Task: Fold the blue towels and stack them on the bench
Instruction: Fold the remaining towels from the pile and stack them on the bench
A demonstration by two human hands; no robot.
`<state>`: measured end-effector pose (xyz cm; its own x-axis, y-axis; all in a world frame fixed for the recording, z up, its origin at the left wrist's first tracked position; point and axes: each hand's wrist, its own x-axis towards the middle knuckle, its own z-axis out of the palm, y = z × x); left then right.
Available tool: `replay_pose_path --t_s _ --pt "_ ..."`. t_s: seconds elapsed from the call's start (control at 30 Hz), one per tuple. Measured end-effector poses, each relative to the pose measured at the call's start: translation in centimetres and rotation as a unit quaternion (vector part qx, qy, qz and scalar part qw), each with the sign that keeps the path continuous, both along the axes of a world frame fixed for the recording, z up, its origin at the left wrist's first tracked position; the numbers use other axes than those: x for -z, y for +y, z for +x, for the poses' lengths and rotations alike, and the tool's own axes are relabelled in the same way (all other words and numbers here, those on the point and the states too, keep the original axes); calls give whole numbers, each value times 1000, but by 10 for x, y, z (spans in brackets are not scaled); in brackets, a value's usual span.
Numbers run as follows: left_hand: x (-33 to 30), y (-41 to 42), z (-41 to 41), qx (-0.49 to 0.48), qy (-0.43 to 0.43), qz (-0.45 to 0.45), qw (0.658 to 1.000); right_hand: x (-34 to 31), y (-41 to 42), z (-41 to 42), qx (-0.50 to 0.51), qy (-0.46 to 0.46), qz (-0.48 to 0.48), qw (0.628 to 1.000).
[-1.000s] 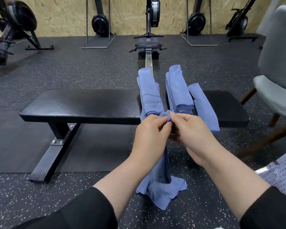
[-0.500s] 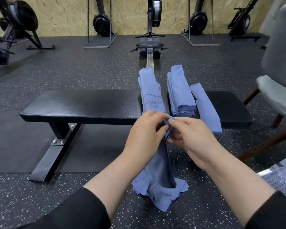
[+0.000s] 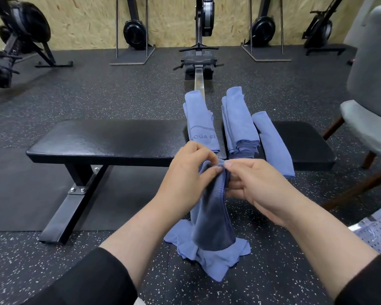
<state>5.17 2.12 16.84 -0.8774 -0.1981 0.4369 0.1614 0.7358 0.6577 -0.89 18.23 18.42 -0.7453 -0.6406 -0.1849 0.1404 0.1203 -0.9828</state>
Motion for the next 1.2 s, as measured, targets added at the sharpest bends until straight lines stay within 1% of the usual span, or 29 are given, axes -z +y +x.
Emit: replay_pose_path --t_s 0.1,0.2,0.27,0.33,0.43,0.47,0.5,0.53,0.6,0.67,0.7,0.77,0.83,0.9,1.0,1.1,1.13,1.2 --pt "-5 0 2 0 -12 42 999 -3 2 0 -25 16 0 1000" --pt "-13 -5 6 59 -56 85 993 -7 8 -5 -37 62 36 997" --pt "-16 -11 8 90 -95 91 987 -11 14 -6 -45 102 58 992" --pt "-13 -18 7 104 -153 73 980 -13 19 -9 -40 137 62 988" --pt "-1 -29 9 133 -275 10 952 -19 29 -14 -10 168 65 984" --pt "2 -33 10 128 -300 -16 945 -19 34 -18 0 168 74 983" --pt "3 -37 12 116 -306 -38 944 -20 39 -21 6 181 95 979" --pt "2 -41 14 97 -294 -51 949 -19 45 -24 10 200 123 972" --pt "-4 -47 19 64 -251 -47 965 -16 53 -26 13 226 178 958" --pt "-11 -48 23 59 -208 -30 976 -14 56 -24 15 253 229 940" --pt "-15 -47 24 60 -188 -24 980 -13 57 -22 16 261 237 936" --pt "-18 -44 23 38 -154 -1 987 -7 61 -27 30 267 224 937" --pt "-20 -39 20 5 -138 26 990 -6 61 -29 53 262 211 940" --pt "-22 -36 17 -10 -124 49 991 -6 60 -29 69 277 183 941" --pt "-25 -35 13 -11 -85 104 991 -10 54 -28 114 301 115 940" --pt "-34 -35 11 3 -66 161 985 -17 49 -23 122 324 68 936" --pt "-36 -34 10 -2 -64 168 984 -19 47 -22 125 335 66 932" --pt "-38 -34 10 -29 -61 153 986 -20 44 -22 146 349 60 924"
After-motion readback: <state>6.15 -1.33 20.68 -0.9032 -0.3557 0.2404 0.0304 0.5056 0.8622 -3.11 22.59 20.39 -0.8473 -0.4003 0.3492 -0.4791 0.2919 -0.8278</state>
